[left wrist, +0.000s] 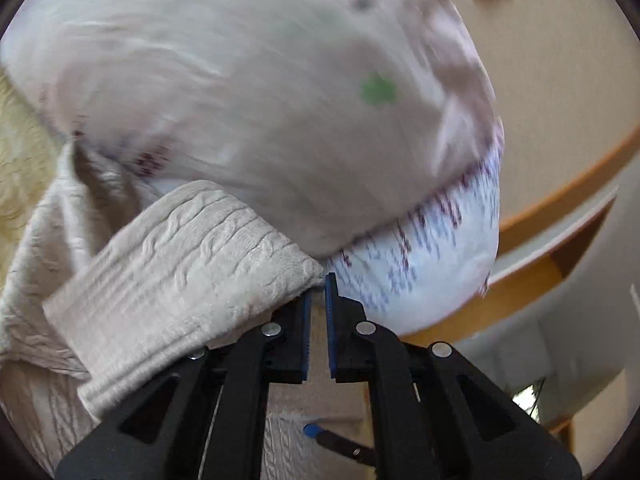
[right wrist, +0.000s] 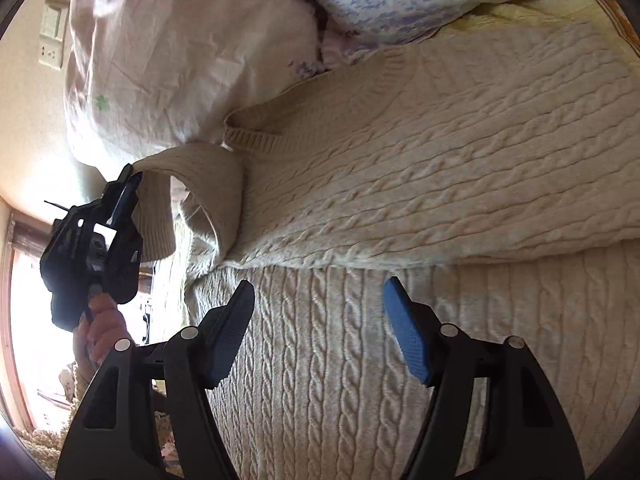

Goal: Fold small clothes
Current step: 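Carry the sleeve with the left tool across the sweater back and release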

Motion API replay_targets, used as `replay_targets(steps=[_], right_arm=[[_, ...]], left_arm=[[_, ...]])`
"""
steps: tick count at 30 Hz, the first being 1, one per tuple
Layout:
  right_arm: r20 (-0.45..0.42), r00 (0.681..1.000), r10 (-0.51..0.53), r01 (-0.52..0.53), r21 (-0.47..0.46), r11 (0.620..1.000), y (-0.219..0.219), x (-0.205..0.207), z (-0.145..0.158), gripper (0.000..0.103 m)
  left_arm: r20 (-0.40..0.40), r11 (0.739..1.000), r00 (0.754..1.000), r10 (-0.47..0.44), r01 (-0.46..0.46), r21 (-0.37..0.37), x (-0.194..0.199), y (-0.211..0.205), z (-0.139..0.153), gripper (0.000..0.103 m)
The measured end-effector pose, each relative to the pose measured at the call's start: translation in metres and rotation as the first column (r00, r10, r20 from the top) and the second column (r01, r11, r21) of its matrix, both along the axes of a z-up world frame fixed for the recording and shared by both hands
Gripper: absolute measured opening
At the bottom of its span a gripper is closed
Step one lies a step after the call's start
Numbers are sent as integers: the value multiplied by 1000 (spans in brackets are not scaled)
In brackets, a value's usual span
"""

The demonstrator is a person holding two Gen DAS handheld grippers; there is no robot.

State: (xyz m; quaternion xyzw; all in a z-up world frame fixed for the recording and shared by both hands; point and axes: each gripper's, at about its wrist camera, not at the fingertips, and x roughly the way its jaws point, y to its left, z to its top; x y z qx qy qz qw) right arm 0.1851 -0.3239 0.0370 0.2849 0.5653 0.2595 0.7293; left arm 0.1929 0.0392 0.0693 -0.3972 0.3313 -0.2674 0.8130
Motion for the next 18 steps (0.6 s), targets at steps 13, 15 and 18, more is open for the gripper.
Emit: replay_targets(steps=[13, 15, 18], right_arm=[[126, 979, -159, 167, -52, 985, -72, 13, 25, 68], [241, 970, -28, 55, -108, 993, -46, 19, 46, 65], [387, 898, 210, -126, -230, 965, 15, 15, 70, 61]], left_arm=[[-130, 651, 837, -531, 502, 570, -62, -152, -54, 38], [-100, 690, 871, -481, 447, 569, -70, -123, -48, 50], [-86, 780, 948, -307, 303, 548, -74, -63, -39, 51]])
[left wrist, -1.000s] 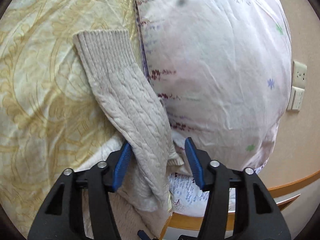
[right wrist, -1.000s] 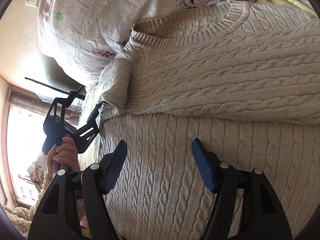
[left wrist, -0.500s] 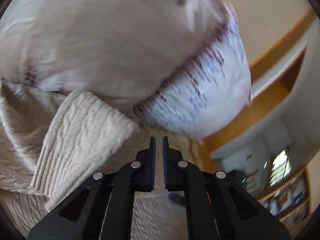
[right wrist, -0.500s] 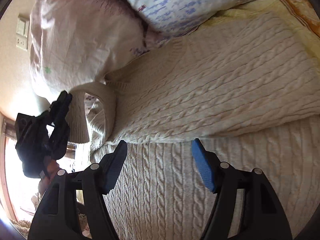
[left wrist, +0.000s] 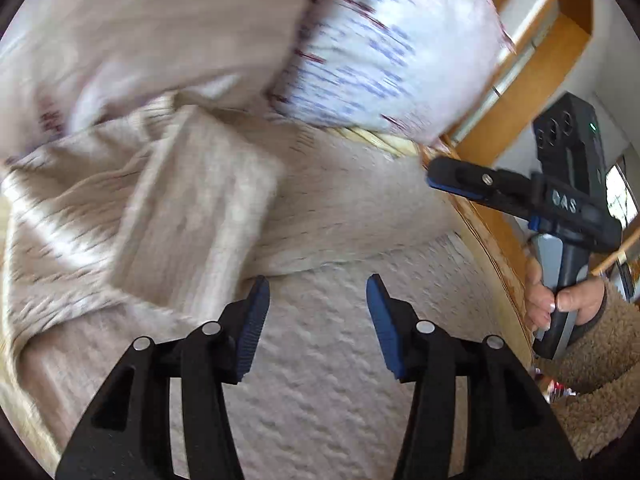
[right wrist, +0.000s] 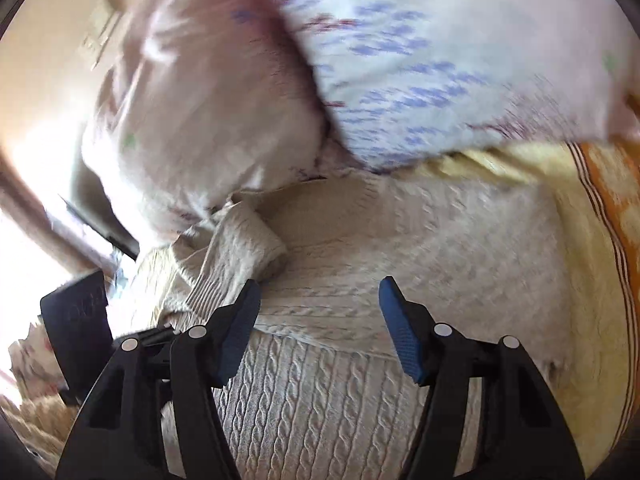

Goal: Fold small clothes

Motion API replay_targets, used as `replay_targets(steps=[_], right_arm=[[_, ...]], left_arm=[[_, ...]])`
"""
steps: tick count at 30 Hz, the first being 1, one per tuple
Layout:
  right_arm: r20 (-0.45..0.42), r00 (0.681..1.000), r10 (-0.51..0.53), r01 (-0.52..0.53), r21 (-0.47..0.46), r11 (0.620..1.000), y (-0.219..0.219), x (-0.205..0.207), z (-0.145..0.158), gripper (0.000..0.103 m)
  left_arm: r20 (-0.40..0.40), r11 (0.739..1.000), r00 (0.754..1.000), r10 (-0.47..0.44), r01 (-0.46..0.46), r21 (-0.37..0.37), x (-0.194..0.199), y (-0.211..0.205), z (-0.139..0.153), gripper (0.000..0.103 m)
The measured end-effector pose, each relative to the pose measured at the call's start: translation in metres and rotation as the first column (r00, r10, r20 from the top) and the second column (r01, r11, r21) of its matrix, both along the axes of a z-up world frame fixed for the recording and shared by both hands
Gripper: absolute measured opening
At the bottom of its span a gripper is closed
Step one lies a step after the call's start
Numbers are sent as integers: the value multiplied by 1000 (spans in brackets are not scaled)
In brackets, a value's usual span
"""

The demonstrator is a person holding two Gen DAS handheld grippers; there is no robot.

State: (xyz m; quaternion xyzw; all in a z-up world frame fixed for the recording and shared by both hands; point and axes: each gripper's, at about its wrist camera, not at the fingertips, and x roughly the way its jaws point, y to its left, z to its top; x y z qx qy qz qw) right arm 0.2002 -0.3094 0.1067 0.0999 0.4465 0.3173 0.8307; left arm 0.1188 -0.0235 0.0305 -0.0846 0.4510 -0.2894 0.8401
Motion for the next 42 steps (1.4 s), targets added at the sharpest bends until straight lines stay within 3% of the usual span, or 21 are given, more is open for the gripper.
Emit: replay_targets(steps=[3, 6, 9, 13, 14, 15, 16, 18, 22, 25, 27, 29, 31, 33, 37, 42], right_arm=[[94, 971, 218, -207, -119, 971, 68, -13, 3, 54], [105, 914, 393, -367, -204, 908, 123, -29, -10, 49], [142, 847, 513, -445, -337, 830, 163, -53, -22, 49], [137, 823, 551, -439, -460, 771, 195, -58, -45, 48], [141, 823, 551, -417, -507, 754, 199, -60, -53, 43], [150, 822, 549, -397, -540, 742, 199, -60, -57, 29], [158, 823, 545, -388, -545, 743, 198, -60, -58, 26], [149, 847, 511, -382, -498, 778, 187, -58, -51, 13], [160, 919, 361, -287, -359, 888, 144, -43, -21, 10], [136, 977, 166, -137, -203, 970, 97, -20, 1, 9], [86, 996, -19, 25, -67, 997, 52, -2, 13, 9], [-21, 977, -211, 212, 58, 976, 5, 17, 10, 9], [-188, 916, -355, 383, 141, 913, -42, 34, -11, 9], [-335, 843, -420, 488, 150, 860, -74, 45, -40, 9], [-432, 798, -420, 518, 137, 844, -84, 61, -73, 9], [-493, 777, -391, 510, 129, 850, -79, 80, -87, 11]], left_arm=[[6, 967, 967, 254, -254, 20, -7, 69, 0, 50], [0, 911, 915, 404, -403, 91, -10, 114, -5, 49], [18, 892, 903, 428, -426, 153, -8, 127, -6, 49], [-1, 891, 903, 430, -423, 166, -1, 129, -15, 49], [-12, 891, 902, 433, -425, 159, 1, 128, -18, 49], [-22, 891, 901, 434, -426, 155, 2, 127, -21, 49], [-28, 892, 900, 434, -425, 154, 4, 125, -24, 49], [-40, 893, 901, 432, -421, 159, 7, 122, -28, 49], [-48, 893, 900, 433, -422, 158, 11, 119, -32, 50], [-44, 893, 901, 431, -419, 164, 14, 119, -32, 50], [-43, 893, 903, 428, -415, 175, 18, 114, -33, 50], [-40, 893, 905, 424, -410, 186, 20, 112, -33, 50], [-36, 894, 908, 417, -402, 197, 22, 110, -33, 51], [-32, 898, 913, 406, -392, 201, 26, 107, -34, 55], [-28, 902, 920, 390, -375, 213, 32, 101, -34, 57], [-30, 904, 922, 387, -372, 211, 38, 97, -34, 58]])
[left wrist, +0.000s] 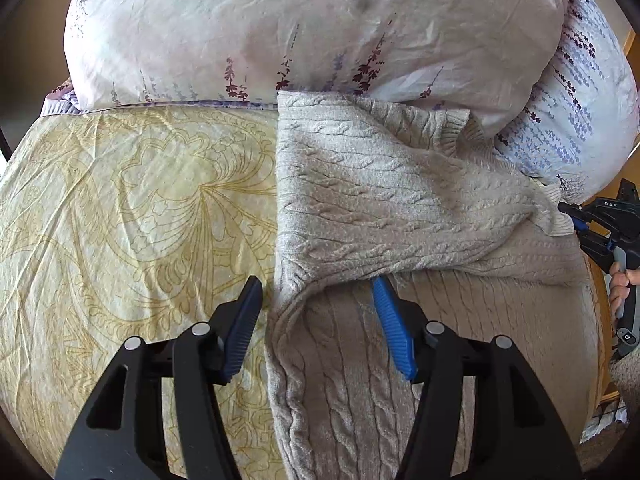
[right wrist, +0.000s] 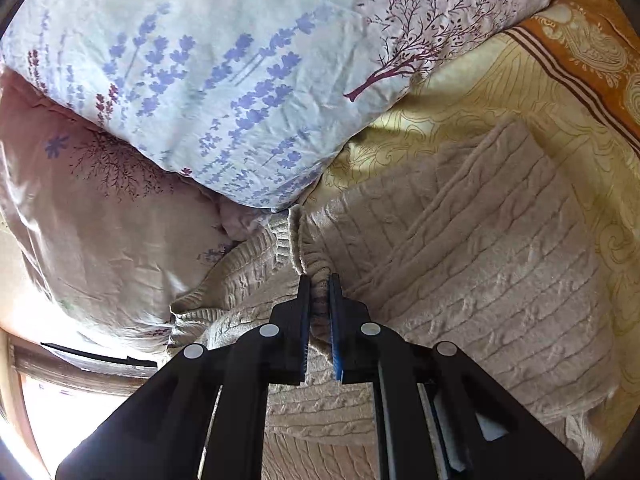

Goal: Fold small clothes

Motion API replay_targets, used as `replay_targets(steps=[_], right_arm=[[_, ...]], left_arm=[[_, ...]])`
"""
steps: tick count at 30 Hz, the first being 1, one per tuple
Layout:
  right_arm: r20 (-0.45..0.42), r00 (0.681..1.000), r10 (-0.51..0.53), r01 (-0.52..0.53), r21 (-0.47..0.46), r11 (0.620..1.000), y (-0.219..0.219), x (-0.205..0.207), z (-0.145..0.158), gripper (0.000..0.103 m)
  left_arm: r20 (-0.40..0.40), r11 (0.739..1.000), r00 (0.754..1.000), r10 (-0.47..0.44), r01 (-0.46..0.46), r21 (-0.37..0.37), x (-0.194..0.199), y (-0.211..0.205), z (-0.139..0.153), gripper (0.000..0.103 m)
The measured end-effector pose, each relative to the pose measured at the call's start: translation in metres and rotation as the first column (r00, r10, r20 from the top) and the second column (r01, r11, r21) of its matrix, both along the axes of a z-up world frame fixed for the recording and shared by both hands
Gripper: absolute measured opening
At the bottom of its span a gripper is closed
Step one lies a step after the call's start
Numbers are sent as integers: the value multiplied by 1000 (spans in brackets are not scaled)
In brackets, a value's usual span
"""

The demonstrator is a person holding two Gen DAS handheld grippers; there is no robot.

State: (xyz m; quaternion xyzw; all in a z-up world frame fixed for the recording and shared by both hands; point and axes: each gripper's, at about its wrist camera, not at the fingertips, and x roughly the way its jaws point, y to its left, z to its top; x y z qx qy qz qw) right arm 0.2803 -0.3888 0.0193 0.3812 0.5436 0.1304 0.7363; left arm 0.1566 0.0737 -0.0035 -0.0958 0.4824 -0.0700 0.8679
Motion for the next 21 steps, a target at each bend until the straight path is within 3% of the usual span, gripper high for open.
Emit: replay_targets(steps=[2, 4, 6, 8, 10, 17, 21], right_arm=[[-17, 1000, 12, -12, -2, 1000, 2, 3, -3, 16], [-36, 999, 23, -23, 11, 1000, 6, 6, -6, 43], [-41, 999, 31, -30, 2, 1000, 10, 4, -10, 47], [-40, 998, 48, -49, -37, 998, 12, 1, -16, 44], [-37, 997, 72, -74, -46, 996, 20, 1, -15, 7], [99, 995, -34, 11, 223, 975, -1, -17, 34, 6], [55, 995, -82, 64, 270, 961, -19, -41, 28, 6]], left_arm=[[1, 1000, 1000, -1, 1, 1, 0, -1, 0, 58], [5, 1000, 1000, -2, 2, 2, 0, -1, -1, 58], [6, 1000, 1000, -5, 4, 7, 0, -1, -2, 59], [7, 1000, 1000, -10, 10, 18, 1, -3, -2, 59], [8, 999, 1000, -16, 16, 31, 1, -5, -3, 59], [6, 998, 999, -35, 34, 57, 0, -8, -4, 59], [7, 997, 999, -37, 36, 74, -1, -6, -5, 59]])
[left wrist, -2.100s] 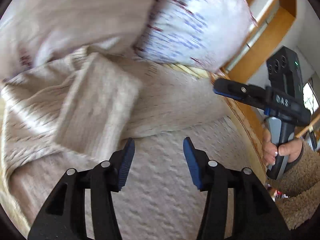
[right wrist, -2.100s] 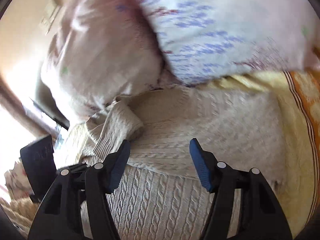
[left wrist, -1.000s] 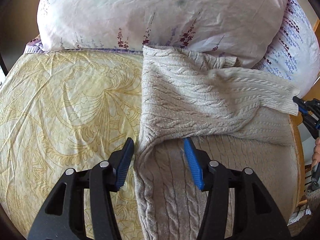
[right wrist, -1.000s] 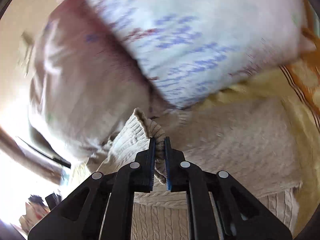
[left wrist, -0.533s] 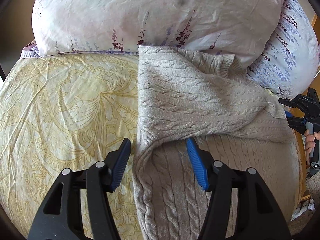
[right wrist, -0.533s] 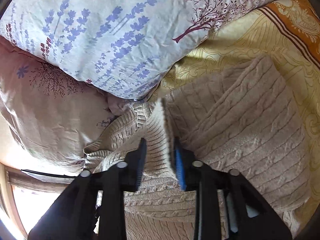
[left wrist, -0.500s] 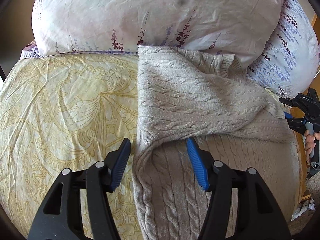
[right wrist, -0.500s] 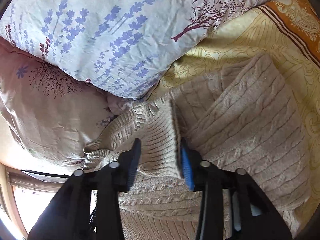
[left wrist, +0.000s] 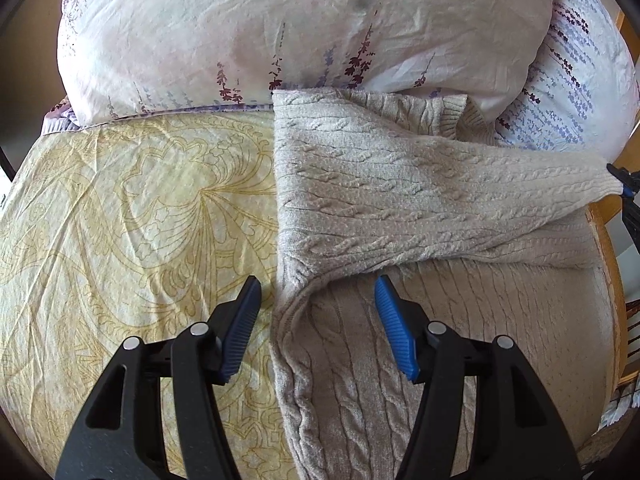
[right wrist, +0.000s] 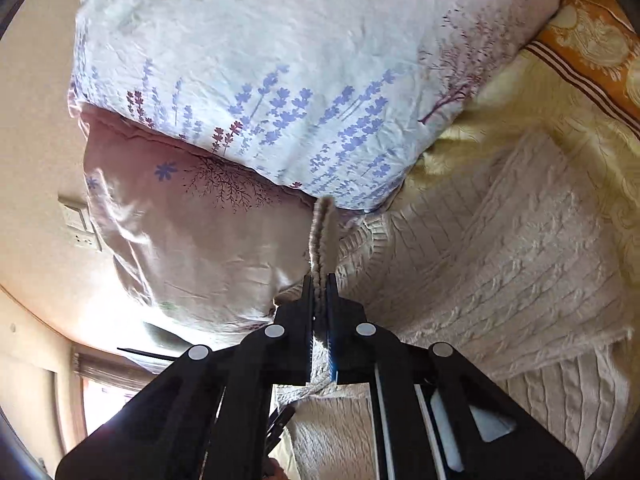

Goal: Fold small clothes

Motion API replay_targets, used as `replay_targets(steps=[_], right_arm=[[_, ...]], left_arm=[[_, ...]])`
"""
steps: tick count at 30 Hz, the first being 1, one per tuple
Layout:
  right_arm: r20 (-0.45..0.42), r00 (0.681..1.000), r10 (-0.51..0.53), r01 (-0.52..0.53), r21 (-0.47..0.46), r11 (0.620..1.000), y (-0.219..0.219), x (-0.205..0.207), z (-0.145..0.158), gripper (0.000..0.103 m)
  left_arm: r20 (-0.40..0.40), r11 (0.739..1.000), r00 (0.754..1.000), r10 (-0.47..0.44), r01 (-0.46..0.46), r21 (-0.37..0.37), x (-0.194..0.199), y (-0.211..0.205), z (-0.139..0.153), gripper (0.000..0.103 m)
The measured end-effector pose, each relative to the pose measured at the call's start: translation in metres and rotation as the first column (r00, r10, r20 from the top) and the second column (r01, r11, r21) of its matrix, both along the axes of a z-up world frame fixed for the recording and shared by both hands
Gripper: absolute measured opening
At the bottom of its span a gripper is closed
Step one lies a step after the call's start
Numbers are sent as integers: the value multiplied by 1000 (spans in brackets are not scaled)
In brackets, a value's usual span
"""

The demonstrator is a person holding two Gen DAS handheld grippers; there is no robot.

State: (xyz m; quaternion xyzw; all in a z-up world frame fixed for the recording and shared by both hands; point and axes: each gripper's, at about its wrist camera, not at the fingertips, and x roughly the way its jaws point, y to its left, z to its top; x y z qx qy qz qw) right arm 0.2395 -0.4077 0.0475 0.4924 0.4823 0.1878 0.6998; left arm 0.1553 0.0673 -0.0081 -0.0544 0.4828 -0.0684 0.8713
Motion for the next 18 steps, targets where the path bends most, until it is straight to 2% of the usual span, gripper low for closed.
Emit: replay_targets(steps=[3, 5, 7, 9, 12, 17, 18], right_arm=[[-142, 988, -55, 49, -48, 998, -15, -11, -39, 6], [-217, 973, -83, 75, -43, 996, -27, -21, -58, 6], [-215, 972, -94, 103, 33, 994, -32, -27, -58, 6], [-156, 983, -94, 103, 51, 993, -30, -25, -44, 6], [-129, 990, -52, 38, -107, 994, -24, -14, -33, 6], [-203, 979, -10, -21, -148, 989, -16, -9, -52, 8], [-215, 977, 0, -34, -155, 987, -14, -9, -53, 14]], left_arm=[[2, 1000, 1000, -4, 4, 7, -1, 1, 0, 59], [2, 1000, 1000, -6, 6, 18, 0, 1, 0, 59], [1, 999, 1000, -7, 7, 33, 1, 1, 1, 59], [2, 998, 1000, -2, 2, 57, 2, 2, 0, 59], [7, 995, 1000, 5, -6, 99, 4, 3, 0, 59], [35, 980, 999, 4, -11, 198, 7, 0, 3, 59], [38, 976, 999, 0, -8, 217, 8, -1, 4, 59]])
